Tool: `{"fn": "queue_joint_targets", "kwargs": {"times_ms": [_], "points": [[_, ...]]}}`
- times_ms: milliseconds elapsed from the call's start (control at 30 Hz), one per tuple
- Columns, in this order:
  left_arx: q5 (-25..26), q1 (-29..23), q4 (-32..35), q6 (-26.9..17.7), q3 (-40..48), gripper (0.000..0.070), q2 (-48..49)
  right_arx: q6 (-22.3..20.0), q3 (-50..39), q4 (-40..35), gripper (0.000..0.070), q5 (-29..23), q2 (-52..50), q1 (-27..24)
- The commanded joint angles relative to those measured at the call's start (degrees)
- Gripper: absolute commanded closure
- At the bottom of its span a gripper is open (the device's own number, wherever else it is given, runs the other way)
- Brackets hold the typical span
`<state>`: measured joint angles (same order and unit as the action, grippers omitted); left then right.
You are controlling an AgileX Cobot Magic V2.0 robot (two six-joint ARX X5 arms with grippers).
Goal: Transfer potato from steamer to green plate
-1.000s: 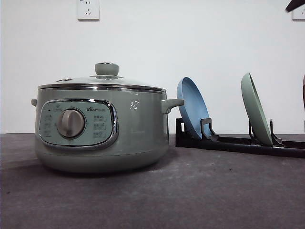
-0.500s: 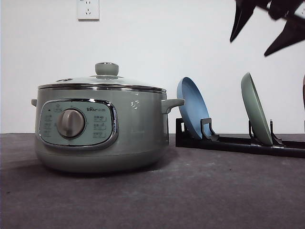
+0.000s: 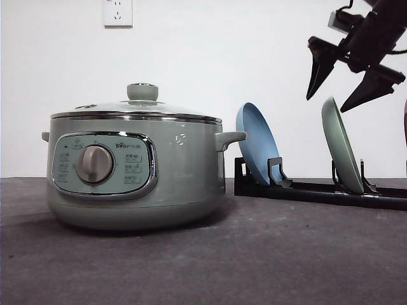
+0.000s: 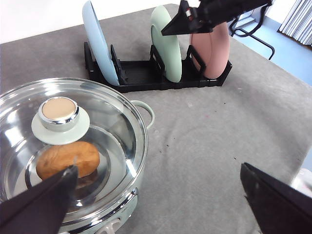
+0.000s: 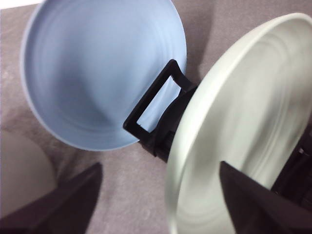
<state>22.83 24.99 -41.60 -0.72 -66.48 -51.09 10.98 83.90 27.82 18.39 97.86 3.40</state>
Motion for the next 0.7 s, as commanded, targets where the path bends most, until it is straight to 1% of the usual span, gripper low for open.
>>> {"fn": "queue_joint_targets", "kwargs": {"times_ms": [0,33,67,233,300,333,400,533,667], "points": [[0.4,0.3,0.4,0.2,-1.4,0.0000,-0.5,0.6,1.4,-0.7,0.0308,0.2,1.2,0.1],[0.4,0.3,0.4,0.2,-1.4,0.0000,-0.5,0.6,1.4,-0.9,0.0327,0.2,1.4,0.1],[0.4,0.3,0.4,0.2,-1.4,0.0000,-0.5,0.6,1.4,-0.9,0.0368,0.2,1.4,0.0],[0.4,0.3,0.4,0.2,-1.4,0.0000,-0.5,0.6,1.4,-0.7,0.0608,0.2,1.4,0.0],[0.4,0.3,0.2,0.2,-1.4,0.0000,-0.5,0.7,1.4,-0.8,0.0665,0.2,1.4,0.0],[0.4,0.3,0.1,0.1,-1.4,0.0000,-0.5,0.7,1.4,-0.8,0.0684,0.2,1.4,0.0],[0.4,0.3,-0.3,0.1,-1.4,0.0000,-0.6,0.9,1.4,-1.0,0.0694,0.8,1.4,-0.3],[0.4,0.3,-0.9,0.1,-1.4,0.0000,-0.6,2.2,1.4,-1.3,0.0694,2.9,0.8,-1.2],[0.4,0.3,-0.9,0.1,-1.4,0.0000,-0.6,2.6,1.4,-1.2,0.0694,3.3,-1.4,-2.0]]}}
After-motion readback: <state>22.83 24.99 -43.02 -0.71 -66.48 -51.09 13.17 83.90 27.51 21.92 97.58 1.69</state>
